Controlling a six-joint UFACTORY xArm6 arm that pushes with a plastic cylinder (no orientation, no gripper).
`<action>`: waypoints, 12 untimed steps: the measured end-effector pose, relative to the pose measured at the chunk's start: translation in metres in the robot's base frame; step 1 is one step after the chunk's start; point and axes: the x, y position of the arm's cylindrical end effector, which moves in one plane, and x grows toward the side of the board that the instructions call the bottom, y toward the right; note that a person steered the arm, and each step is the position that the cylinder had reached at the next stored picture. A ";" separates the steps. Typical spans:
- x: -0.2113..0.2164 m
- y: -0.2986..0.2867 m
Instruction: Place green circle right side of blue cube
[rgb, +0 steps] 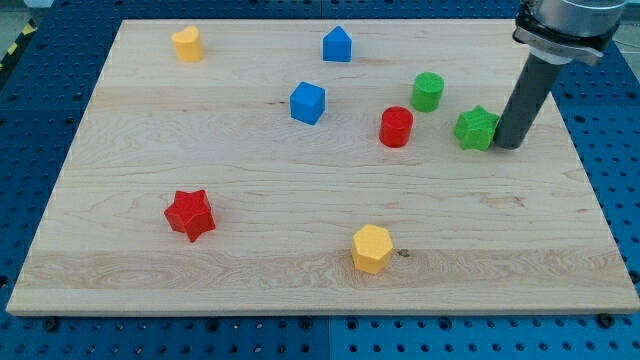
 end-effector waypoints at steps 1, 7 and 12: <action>-0.009 0.022; -0.066 -0.030; 0.030 -0.044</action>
